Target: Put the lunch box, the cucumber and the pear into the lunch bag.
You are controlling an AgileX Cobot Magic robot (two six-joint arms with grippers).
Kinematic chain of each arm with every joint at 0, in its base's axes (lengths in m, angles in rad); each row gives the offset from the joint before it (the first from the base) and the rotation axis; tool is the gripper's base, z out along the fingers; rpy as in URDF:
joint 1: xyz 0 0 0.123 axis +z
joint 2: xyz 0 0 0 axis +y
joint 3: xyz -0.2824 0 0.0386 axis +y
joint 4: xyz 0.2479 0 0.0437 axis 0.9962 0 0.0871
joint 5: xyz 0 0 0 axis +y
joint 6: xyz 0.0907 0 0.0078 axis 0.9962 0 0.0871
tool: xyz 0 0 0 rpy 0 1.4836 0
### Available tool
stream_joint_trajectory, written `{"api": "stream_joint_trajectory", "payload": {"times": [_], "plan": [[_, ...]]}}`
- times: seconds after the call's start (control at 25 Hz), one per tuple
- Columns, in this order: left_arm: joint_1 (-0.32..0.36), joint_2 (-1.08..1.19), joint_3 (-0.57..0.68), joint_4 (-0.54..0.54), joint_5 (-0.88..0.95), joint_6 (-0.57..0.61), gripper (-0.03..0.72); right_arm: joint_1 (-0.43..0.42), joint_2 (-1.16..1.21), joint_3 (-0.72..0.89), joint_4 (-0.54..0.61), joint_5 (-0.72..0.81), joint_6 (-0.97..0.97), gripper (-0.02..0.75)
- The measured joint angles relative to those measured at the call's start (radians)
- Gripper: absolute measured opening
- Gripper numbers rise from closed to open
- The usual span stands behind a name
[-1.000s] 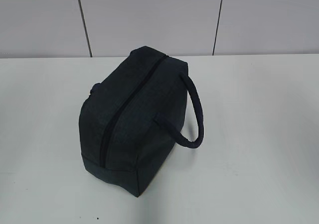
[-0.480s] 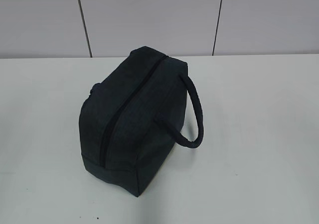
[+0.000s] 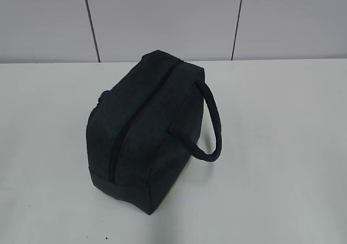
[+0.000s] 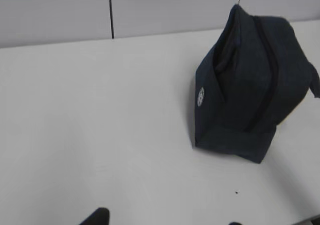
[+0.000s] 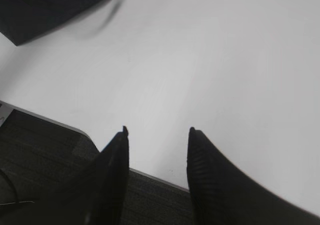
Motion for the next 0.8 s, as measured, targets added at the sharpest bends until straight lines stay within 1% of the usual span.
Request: {"api": "stream_joint_trajectory", "payload": {"times": [0.2,0.32,0.6,0.8], "plan": [[0.000,-0.007,0.030,0.019,-0.072,0.000,0.424,0.000,0.000,0.012,-0.006,0.000,0.000,0.313],[0.000,-0.007,0.040,0.039,-0.085,-0.001,0.424,0.000,0.000,0.018,-0.006,-0.002,0.000,0.313],[0.000,-0.007,0.041,0.046,-0.088,-0.003,0.417,0.000,0.000,0.060,-0.028,-0.108,0.002,0.313],[0.000,-0.007,0.041,0.046,-0.088,-0.003,0.414,0.000,0.000,0.065,-0.028,-0.117,0.006,0.313]]}}
